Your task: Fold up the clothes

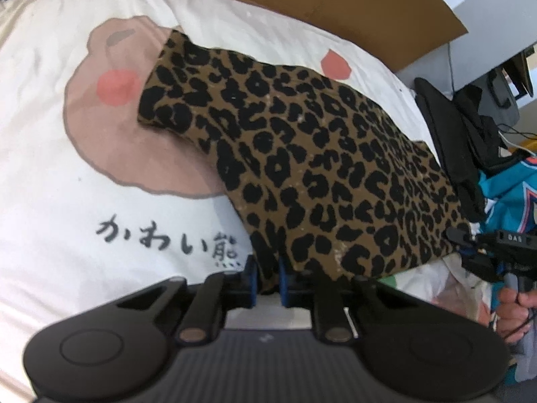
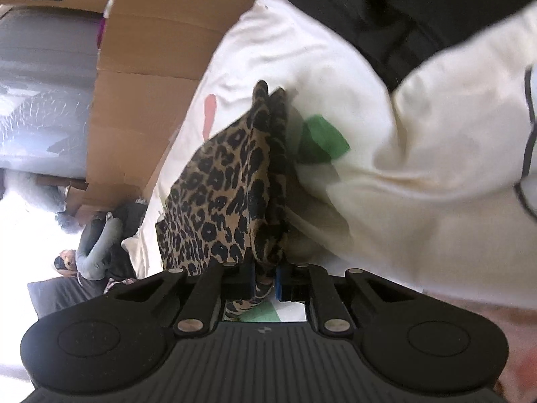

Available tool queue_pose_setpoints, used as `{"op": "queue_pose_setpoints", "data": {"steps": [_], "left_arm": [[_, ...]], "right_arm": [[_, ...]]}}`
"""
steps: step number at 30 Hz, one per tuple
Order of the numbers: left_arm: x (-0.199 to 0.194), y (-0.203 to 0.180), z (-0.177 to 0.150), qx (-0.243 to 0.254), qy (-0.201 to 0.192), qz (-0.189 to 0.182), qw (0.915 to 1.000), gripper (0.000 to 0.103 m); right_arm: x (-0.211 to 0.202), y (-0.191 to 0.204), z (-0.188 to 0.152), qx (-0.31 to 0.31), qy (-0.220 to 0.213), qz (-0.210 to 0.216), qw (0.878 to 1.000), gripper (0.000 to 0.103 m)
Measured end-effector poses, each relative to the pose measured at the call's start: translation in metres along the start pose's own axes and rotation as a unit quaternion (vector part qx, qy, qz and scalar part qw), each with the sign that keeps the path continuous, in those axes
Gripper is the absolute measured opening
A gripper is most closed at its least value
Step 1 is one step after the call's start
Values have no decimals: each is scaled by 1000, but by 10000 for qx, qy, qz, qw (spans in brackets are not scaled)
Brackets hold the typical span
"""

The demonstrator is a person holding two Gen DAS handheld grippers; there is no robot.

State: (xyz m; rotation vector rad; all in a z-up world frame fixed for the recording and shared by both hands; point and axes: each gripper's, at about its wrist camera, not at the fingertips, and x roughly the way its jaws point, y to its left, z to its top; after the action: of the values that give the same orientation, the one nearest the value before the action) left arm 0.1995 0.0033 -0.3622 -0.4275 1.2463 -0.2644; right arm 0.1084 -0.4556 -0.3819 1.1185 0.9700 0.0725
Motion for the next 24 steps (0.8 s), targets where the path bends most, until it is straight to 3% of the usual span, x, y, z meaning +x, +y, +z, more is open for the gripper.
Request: {"op": "queue_pose_setpoints", "data": {"steps": [10,24], "left_arm": [[-1,-16,-1,-254,479,-209,9983,11],[18,-55,-14,-249,909,-464,9945,10]], "right_arm": [[-18,16,23,-409,-225,-102,9989,8],[-29,31,63,-841,-615,-316,9941,8]]}}
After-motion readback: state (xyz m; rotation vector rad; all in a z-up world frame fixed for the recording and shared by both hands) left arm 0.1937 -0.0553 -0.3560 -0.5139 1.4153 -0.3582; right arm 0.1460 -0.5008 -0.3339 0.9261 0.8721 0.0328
